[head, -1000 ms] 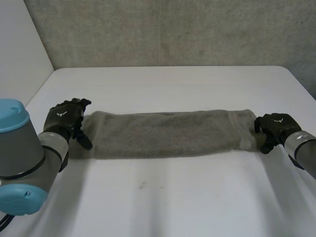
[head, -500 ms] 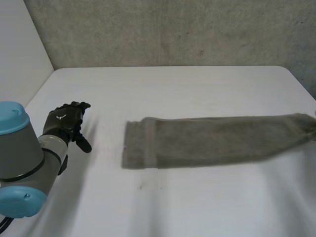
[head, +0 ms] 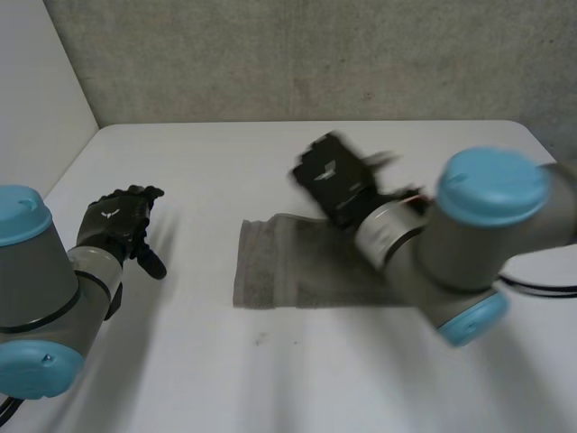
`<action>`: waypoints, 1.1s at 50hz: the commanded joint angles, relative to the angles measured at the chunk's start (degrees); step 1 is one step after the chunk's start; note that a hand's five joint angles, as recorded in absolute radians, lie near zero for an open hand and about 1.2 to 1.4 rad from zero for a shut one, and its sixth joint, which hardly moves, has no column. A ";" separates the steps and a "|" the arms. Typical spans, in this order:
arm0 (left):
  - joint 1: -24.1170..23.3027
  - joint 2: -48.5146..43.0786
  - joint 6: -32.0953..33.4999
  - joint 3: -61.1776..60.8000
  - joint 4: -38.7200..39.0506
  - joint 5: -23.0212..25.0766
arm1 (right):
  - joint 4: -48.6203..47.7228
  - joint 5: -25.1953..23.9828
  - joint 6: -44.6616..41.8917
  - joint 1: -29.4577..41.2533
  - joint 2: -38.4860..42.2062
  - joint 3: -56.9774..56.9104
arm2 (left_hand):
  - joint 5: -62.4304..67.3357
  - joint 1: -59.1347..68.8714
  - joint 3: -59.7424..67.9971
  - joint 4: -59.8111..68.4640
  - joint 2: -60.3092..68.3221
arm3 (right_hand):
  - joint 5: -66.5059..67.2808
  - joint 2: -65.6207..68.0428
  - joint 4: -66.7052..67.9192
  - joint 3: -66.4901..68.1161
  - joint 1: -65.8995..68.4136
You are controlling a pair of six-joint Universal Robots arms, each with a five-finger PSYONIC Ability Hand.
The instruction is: Fold the towel.
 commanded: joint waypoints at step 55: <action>-2.10 0.34 -0.02 -0.51 -0.67 0.09 | -1.18 2.22 20.61 -18.66 -8.24 19.60 | -2.01 -0.28 0.44 0.40 0.57 | 13.82 12.54 11.60 11.92 25.24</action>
